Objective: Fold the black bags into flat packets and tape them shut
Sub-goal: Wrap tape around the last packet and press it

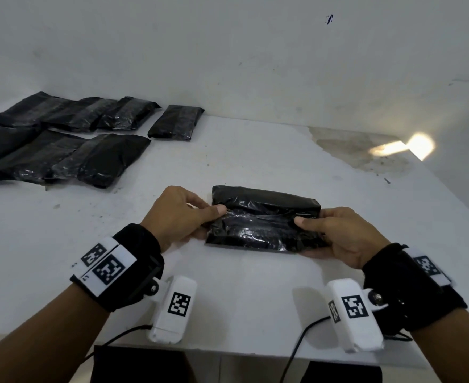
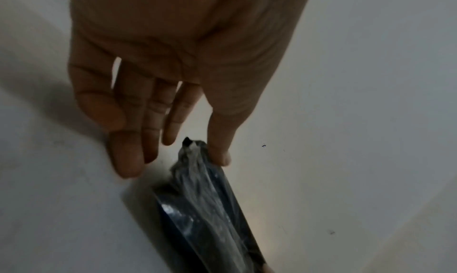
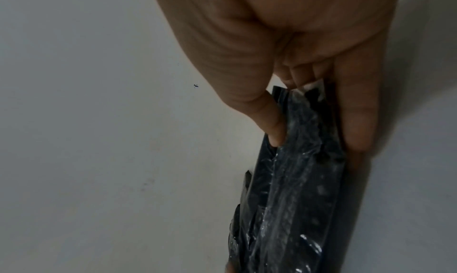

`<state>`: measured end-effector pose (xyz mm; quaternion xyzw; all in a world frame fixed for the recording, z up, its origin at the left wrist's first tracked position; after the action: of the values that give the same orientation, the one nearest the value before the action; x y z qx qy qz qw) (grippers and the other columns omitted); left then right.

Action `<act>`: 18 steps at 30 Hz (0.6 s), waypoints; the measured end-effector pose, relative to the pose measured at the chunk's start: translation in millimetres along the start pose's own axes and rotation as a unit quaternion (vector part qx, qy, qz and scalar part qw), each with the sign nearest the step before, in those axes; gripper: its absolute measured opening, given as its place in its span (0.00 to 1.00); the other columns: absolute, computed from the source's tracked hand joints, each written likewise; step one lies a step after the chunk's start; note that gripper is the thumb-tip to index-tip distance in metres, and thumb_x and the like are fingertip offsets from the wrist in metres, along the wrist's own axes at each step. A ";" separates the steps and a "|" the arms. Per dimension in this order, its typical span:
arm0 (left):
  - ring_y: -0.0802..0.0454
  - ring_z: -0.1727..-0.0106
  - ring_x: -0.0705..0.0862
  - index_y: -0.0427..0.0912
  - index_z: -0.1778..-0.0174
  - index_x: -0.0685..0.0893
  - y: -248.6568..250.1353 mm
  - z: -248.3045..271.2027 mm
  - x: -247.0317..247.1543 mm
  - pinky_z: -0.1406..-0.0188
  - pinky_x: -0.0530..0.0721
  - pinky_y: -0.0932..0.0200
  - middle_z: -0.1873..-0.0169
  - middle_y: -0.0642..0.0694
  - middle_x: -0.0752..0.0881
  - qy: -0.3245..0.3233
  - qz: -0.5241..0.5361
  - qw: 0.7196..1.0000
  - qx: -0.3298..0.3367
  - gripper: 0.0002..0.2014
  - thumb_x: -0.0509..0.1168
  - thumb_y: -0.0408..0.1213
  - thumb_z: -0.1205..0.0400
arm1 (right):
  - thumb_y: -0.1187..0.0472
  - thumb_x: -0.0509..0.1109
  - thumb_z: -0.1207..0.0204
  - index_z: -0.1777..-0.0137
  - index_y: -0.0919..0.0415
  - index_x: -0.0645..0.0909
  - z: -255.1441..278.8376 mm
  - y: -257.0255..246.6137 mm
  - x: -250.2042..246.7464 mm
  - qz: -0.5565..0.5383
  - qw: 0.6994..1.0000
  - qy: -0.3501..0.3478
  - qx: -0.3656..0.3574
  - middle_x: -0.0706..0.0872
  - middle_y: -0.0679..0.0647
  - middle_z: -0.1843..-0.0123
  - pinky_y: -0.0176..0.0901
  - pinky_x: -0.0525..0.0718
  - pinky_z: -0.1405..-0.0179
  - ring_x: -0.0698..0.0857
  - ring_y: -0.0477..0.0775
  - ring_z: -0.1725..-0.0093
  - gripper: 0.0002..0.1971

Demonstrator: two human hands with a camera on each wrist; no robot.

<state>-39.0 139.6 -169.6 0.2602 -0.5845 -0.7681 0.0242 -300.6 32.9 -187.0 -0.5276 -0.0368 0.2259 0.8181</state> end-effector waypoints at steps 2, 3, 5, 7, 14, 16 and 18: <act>0.45 0.70 0.91 0.34 0.64 0.89 -2.5 4.1 -4.2 0.77 0.76 0.63 0.70 0.41 0.91 0.002 -0.035 0.999 -0.017 0.19 0.80 0.49 0.29 | 0.66 0.80 0.27 0.47 0.71 0.84 4.3 -4.7 -8.7 0.023 0.999 0.026 -0.012 0.91 0.64 0.50 0.52 0.91 0.68 0.92 0.61 0.54 0.13; 0.46 0.71 0.90 0.33 0.65 0.90 -4.2 5.7 -4.5 0.79 0.76 0.65 0.70 0.41 0.91 0.000 -0.041 0.999 -0.022 0.18 0.80 0.47 0.28 | 0.65 0.80 0.28 0.48 0.73 0.83 5.3 -7.2 -14.0 0.035 0.998 0.043 -0.019 0.89 0.66 0.50 0.53 0.91 0.69 0.92 0.63 0.54 0.14; 0.48 0.73 0.86 0.31 0.67 0.90 -6.4 8.9 -1.6 0.83 0.74 0.68 0.71 0.39 0.91 -0.014 -0.035 0.999 -0.026 0.15 0.79 0.42 0.27 | 0.65 0.81 0.29 0.47 0.78 0.81 6.8 -9.3 -21.8 0.047 0.997 0.064 -0.026 0.88 0.69 0.49 0.52 0.90 0.71 0.91 0.67 0.55 0.18; 0.49 0.72 0.83 0.29 0.66 0.90 -9.0 9.7 0.6 0.84 0.71 0.69 0.70 0.37 0.91 -0.022 -0.017 0.999 -0.031 0.12 0.78 0.36 0.25 | 0.65 0.81 0.29 0.50 0.77 0.82 8.3 -5.6 -23.2 0.066 0.996 0.062 -0.015 0.90 0.71 0.53 0.50 0.90 0.73 0.92 0.69 0.60 0.16; 0.53 0.76 0.80 0.31 0.68 0.91 -5.4 10.8 6.6 0.76 0.77 0.67 0.74 0.39 0.89 -0.032 -0.027 0.999 -0.025 0.14 0.79 0.40 0.26 | 0.71 0.82 0.33 0.69 0.60 0.74 6.2 6.7 -25.8 0.028 0.997 0.067 -0.003 0.86 0.63 0.63 0.41 0.85 0.77 0.87 0.58 0.68 0.17; 0.50 0.76 0.79 0.29 0.69 0.90 -3.4 9.8 8.1 0.68 0.79 0.62 0.73 0.31 0.87 -0.038 -0.030 0.999 -0.003 0.11 0.78 0.33 0.26 | 0.74 0.80 0.32 0.65 0.63 0.76 6.4 6.3 -22.8 -0.007 0.998 0.061 0.001 0.88 0.64 0.64 0.45 0.88 0.76 0.89 0.57 0.70 0.15; 0.49 0.75 0.78 0.28 0.70 0.89 -3.2 8.9 7.9 0.67 0.79 0.60 0.71 0.28 0.88 -0.037 -0.044 0.998 0.005 0.10 0.77 0.30 0.25 | 0.78 0.78 0.32 0.62 0.62 0.75 6.1 6.3 -21.7 -0.032 0.998 0.058 0.003 0.90 0.63 0.65 0.52 0.92 0.70 0.91 0.57 0.71 0.15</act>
<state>-48.8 145.8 -173.9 0.2572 -0.5768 -0.7747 -0.0321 -323.9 31.4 -186.0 -0.5363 -0.0055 0.1690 0.8269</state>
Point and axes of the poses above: each hand's wrist, its own z-axis away from the middle knuckle, its own x-axis out of the palm, y = z × x, the point moved 9 cm from there along -z, towards the middle knuckle
